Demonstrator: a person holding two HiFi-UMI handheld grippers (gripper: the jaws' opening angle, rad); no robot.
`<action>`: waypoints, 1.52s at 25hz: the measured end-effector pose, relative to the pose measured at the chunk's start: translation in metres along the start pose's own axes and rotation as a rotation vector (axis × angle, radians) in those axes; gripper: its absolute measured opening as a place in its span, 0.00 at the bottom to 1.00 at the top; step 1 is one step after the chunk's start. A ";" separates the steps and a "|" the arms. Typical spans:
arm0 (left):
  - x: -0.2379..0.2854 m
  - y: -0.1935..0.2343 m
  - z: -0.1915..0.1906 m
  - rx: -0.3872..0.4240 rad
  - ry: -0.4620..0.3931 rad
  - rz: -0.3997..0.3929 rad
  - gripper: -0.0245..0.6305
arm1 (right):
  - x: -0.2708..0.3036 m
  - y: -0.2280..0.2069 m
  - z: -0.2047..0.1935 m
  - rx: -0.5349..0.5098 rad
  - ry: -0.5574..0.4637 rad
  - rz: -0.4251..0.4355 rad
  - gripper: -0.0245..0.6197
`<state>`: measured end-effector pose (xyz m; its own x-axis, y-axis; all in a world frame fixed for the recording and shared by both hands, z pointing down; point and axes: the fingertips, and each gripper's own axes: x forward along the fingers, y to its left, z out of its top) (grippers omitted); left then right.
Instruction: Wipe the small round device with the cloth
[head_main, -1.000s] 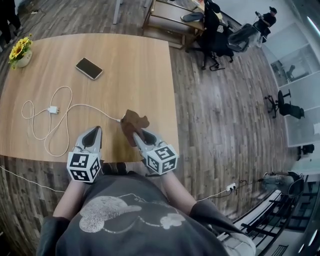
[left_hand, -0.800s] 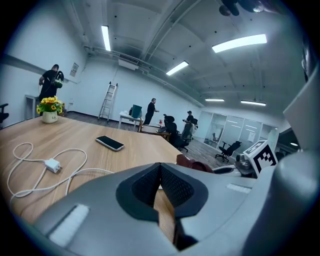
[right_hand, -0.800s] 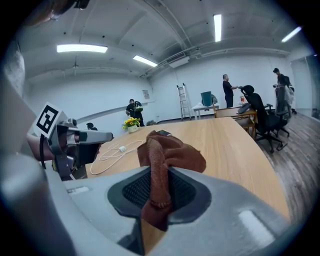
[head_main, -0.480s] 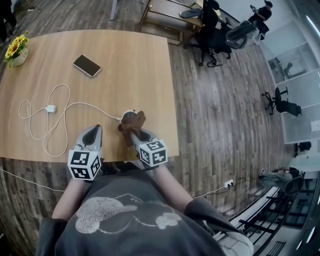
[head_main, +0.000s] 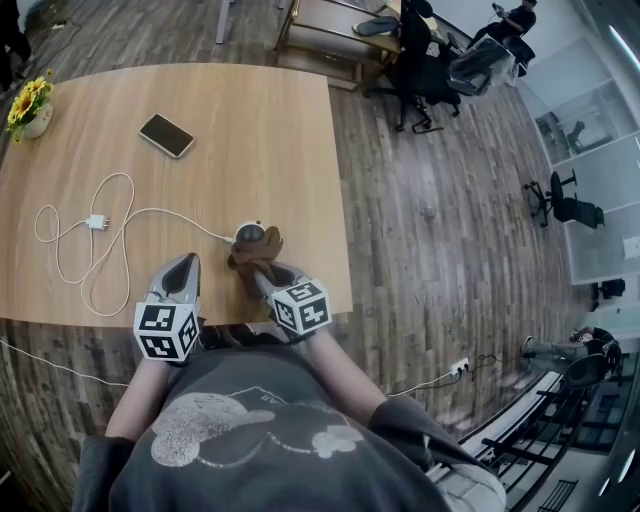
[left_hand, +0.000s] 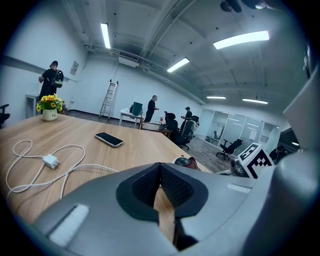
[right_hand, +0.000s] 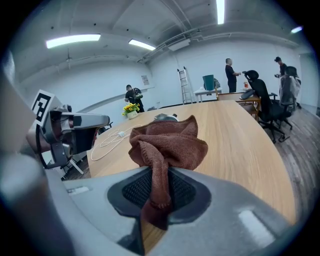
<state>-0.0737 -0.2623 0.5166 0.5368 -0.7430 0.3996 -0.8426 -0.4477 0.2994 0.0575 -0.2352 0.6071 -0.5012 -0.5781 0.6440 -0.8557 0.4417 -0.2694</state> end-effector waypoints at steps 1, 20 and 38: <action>0.001 -0.001 0.001 0.002 -0.001 0.000 0.07 | -0.007 0.002 0.001 -0.011 -0.011 0.010 0.15; 0.018 -0.014 0.018 0.014 -0.028 0.015 0.07 | -0.066 -0.047 0.088 0.046 -0.337 -0.038 0.15; 0.012 -0.008 0.010 -0.001 -0.021 0.038 0.07 | 0.002 -0.072 0.019 0.071 -0.058 -0.138 0.15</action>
<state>-0.0609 -0.2725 0.5097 0.5032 -0.7699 0.3925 -0.8624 -0.4184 0.2849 0.1159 -0.2810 0.6142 -0.3829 -0.6697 0.6363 -0.9229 0.3069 -0.2325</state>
